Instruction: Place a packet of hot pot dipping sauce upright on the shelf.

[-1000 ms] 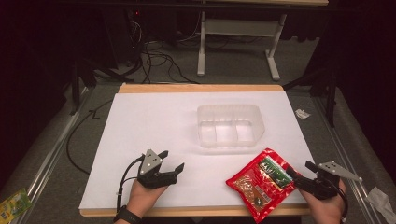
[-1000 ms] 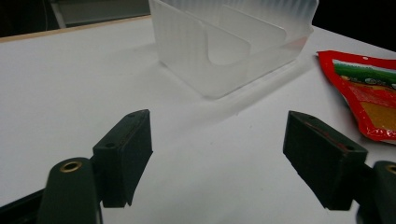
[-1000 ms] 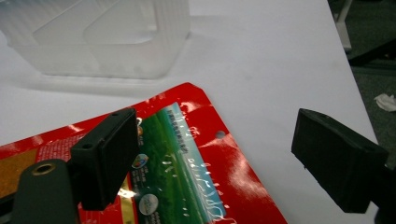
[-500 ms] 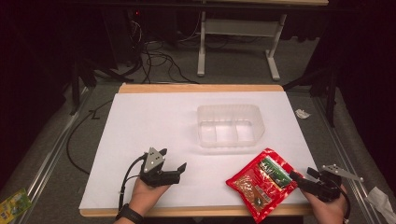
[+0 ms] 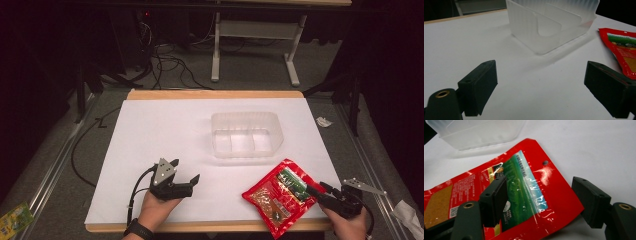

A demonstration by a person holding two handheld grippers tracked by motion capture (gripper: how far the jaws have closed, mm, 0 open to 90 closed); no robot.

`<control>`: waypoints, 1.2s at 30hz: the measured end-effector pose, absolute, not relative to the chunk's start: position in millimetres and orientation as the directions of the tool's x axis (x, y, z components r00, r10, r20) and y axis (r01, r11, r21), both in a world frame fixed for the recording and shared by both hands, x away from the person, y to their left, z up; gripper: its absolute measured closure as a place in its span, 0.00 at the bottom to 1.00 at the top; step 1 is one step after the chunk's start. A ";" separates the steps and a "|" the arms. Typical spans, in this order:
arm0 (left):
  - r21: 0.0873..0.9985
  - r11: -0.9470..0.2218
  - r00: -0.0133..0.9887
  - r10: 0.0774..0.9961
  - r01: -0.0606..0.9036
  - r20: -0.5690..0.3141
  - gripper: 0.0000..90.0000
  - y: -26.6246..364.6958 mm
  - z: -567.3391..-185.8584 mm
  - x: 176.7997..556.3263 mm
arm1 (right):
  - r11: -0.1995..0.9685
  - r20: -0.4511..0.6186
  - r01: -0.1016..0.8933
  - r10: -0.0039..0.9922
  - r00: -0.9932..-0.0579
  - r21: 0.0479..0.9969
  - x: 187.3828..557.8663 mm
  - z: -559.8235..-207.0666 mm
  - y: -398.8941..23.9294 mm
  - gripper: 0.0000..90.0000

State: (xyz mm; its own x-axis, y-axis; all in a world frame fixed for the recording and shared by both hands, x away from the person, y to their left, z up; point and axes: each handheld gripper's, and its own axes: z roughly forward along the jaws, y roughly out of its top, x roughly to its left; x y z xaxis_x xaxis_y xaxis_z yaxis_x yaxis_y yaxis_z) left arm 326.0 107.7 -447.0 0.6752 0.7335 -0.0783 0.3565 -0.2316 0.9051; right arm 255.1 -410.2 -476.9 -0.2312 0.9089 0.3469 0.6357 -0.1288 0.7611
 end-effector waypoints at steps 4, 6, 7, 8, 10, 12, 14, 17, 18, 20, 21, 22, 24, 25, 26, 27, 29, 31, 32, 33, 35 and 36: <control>0.905 -0.235 0.681 0.728 0.355 -0.077 0.13 107.2 -447.4 326.0 | -0.131 0.349 0.603 0.900 -0.260 0.787 250.1 -469.0 -406.5 0.40; 0.904 -0.237 0.683 0.726 0.356 -0.079 0.14 107.0 -447.6 326.1 | -0.129 0.352 0.602 0.897 -0.268 0.788 249.8 -468.6 -405.8 0.40; 0.903 -0.239 0.685 0.724 0.357 -0.079 0.14 106.8 -447.8 326.1 | -0.132 0.360 0.601 0.891 -0.276 0.788 249.5 -468.1 -404.6 0.40; 0.903 -0.239 0.686 0.723 0.356 -0.080 0.14 106.5 -448.0 326.0 | -0.123 0.356 0.599 0.889 -0.287 0.791 249.5 -467.5 -402.8 0.40; 0.903 -0.240 0.691 0.718 0.356 -0.081 0.15 106.2 -448.1 325.8 | -0.088 0.324 0.591 0.895 -0.307 0.802 249.0 -465.3 -397.3 0.41; 0.903 -0.240 0.691 0.718 0.356 -0.082 0.15 105.9 -448.3 325.9 | -0.066 0.305 0.579 0.895 -0.326 0.812 248.4 -462.7 -391.8 0.41; 0.903 -0.239 0.691 0.718 0.356 -0.082 0.16 106.1 -448.3 325.8 | -0.060 0.311 0.578 0.886 -0.346 0.814 247.8 -460.2 -384.6 0.43; 0.905 -0.234 0.689 0.720 0.355 -0.084 0.16 106.3 -448.0 325.3 | -0.042 0.309 0.592 0.881 -0.358 0.805 249.2 -461.7 -379.6 0.43; 0.905 -0.233 0.689 0.720 0.355 -0.085 0.17 106.2 -447.9 324.9 | -0.014 0.297 0.610 0.882 -0.365 0.793 251.9 -465.2 -375.0 0.43; 0.906 -0.239 0.691 0.718 0.351 -0.078 0.17 106.3 -447.6 324.3 | -0.003 0.290 0.613 0.883 -0.369 0.790 253.2 -466.8 -373.3 0.43; 0.906 -0.236 0.692 0.717 0.351 -0.081 0.17 106.3 -447.4 324.0 | 0.000 0.292 0.619 0.882 -0.370 0.785 254.1 -467.8 -372.2 0.43; 0.907 -0.233 0.695 0.714 0.351 -0.085 0.18 106.4 -447.1 323.8 | -0.001 0.296 0.626 0.882 -0.367 0.780 254.9 -468.9 -371.6 0.43; 0.905 -0.232 0.702 0.705 0.357 -0.096 0.18 106.2 -447.1 323.8 | -0.006 0.306 0.640 0.882 -0.359 0.768 256.4 -471.0 -371.5 0.43; 0.903 -0.232 0.708 0.698 0.362 -0.105 0.18 106.0 -447.4 324.1 | -0.006 0.309 0.647 0.882 -0.356 0.763 257.5 -472.3 -372.1 0.43; 0.903 -0.229 0.710 0.695 0.365 -0.110 0.19 105.3 -447.8 324.5 | -0.005 0.312 0.652 0.880 -0.357 0.759 259.0 -475.4 -374.4 0.43; 0.903 -0.229 0.710 0.695 0.365 -0.110 0.19 105.3 -447.8 324.5 | -0.005 0.312 0.652 0.880 -0.357 0.759 259.0 -475.4 -374.4 0.43; 0.904 -0.223 0.708 0.697 0.365 -0.114 0.19 105.2 -447.8 324.6 | -0.025 0.337 0.666 0.876 -0.344 0.745 260.0 -478.1 -377.2 0.43; 0.905 -0.220 0.707 0.697 0.365 -0.116 0.19 105.9 -447.1 324.5 | -0.041 0.364 0.681 0.868 -0.337 0.731 261.8 -482.1 -380.3 0.43; 0.906 -0.219 0.707 0.698 0.363 -0.115 0.19 106.3 -446.7 324.6 | -0.041 0.364 0.681 0.868 -0.337 0.731 261.8 -482.1 -380.3 0.43; 0.907 -0.214 0.705 0.700 0.362 -0.116 0.19 106.5 -446.5 324.4 | -0.040 0.363 0.681 0.868 -0.339 0.731 262.4 -483.0 -380.9 0.45; 0.909 -0.204 0.704 0.700 0.362 -0.123 0.19 106.8 -446.4 324.0 | -0.038 0.366 0.682 0.865 -0.343 0.730 262.5 -483.3 -380.9 0.46; 0.910 -0.202 0.703 0.700 0.361 -0.124 0.19 106.8 -446.4 323.8 | -0.038 0.375 0.690 0.860 -0.346 0.723 262.6 -482.8 -379.3 0.50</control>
State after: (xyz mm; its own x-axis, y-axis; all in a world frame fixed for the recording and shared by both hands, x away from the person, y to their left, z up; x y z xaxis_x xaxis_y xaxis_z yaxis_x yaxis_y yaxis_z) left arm 323.8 106.8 -446.4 0.7033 0.7001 -0.1236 0.3614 -0.2023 0.9102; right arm 262.6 -379.3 -482.8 -0.3457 0.8600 0.3754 0.6899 -0.0382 0.7229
